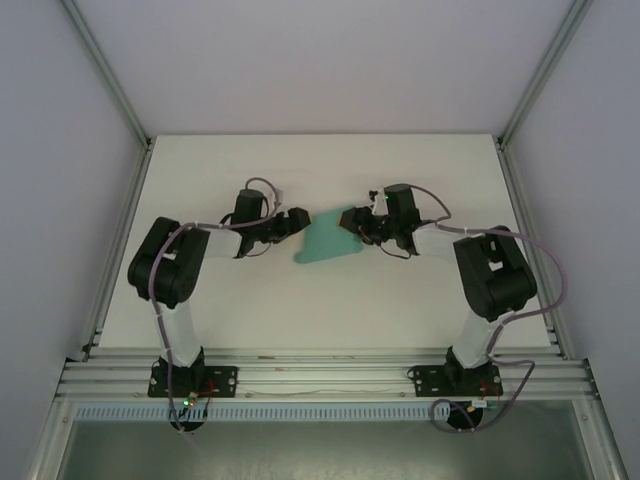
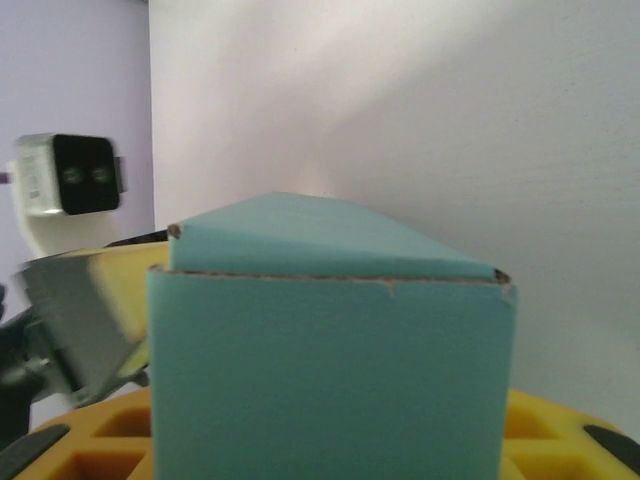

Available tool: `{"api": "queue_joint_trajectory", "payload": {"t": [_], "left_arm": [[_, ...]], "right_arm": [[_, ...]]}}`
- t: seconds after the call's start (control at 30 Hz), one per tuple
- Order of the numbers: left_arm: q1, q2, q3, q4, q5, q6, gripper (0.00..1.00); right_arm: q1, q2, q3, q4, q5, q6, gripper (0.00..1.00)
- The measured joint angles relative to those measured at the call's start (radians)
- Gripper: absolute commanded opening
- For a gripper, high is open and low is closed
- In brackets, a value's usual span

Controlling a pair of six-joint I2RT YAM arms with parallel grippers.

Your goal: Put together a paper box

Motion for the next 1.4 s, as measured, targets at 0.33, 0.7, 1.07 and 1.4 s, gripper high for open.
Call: {"api": "queue_joint_trajectory", "payload": {"t": [0.33,0.7,1.07,1.4], "left_arm": [[-0.180,-0.376,0.113,-0.192,-0.254,0.603,1.00],[-0.299,-0.368,0.212,-0.509,-0.335,1.137,1.00],[-0.301,-0.250,0.344,-0.716,-0.327,1.424,1.00],[-0.301,-0.132,0.438,-0.812,-0.360,1.511,0.86]], "right_arm": [[-0.142,-0.058,0.204,-0.291,-0.013,0.216,0.39],[-0.176,0.052,0.322,-0.525,-0.284,0.464,0.35],[-0.176,0.052,0.317,-0.576,-0.349,0.552,0.36],[-0.170,0.052,0.305,-0.575,-0.374,0.597,0.36]]}}
